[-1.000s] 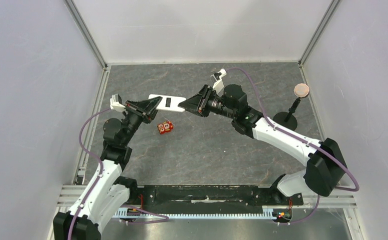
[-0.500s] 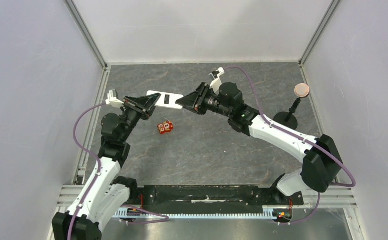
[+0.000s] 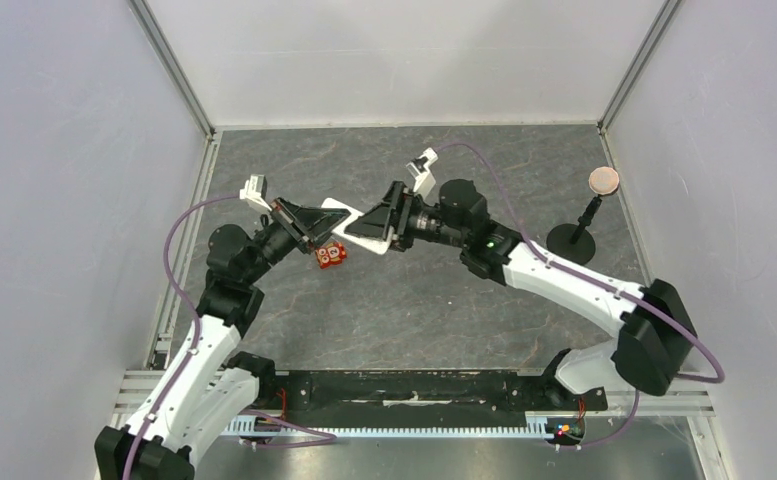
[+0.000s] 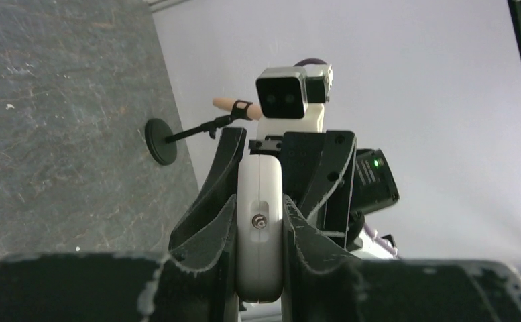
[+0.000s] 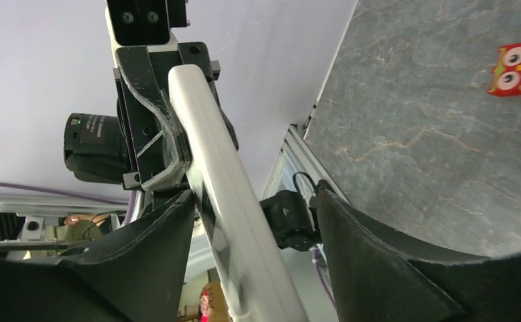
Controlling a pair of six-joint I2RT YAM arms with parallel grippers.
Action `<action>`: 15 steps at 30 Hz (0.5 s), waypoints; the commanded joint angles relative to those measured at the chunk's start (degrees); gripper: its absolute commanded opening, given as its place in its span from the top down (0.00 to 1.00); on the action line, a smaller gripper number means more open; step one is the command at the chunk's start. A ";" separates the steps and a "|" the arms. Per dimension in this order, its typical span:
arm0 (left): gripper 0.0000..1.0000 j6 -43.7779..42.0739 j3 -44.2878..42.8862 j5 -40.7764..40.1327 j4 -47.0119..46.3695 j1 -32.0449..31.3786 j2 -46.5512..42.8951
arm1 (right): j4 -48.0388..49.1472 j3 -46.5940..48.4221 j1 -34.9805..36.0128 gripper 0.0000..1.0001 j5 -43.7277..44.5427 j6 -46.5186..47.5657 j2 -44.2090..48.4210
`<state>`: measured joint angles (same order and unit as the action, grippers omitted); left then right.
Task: Load the batteries into the remote control
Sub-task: Load the battery cover into the remote control.
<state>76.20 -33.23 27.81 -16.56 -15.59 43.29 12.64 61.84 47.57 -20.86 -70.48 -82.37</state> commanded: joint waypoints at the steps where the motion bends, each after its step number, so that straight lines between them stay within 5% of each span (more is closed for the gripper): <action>1: 0.98 -3.58 -3.90 5.39 -0.90 -0.66 -2.56 | -0.53 -4.70 -5.25 0.29 -3.95 7.34 7.44; 10: 0.98 -7.70 -6.51 13.54 -0.14 -0.58 -0.65 | 1.00 -3.54 -10.22 0.23 -19.74 21.27 13.45; 15: 0.98 -13.47 -10.89 21.42 3.24 -0.57 0.71 | -10.36 2.63 -10.31 0.23 -31.06 36.26 10.76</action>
<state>70.13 -38.59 40.56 -14.50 -16.16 43.55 9.17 58.74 37.28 -40.34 -48.77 -70.41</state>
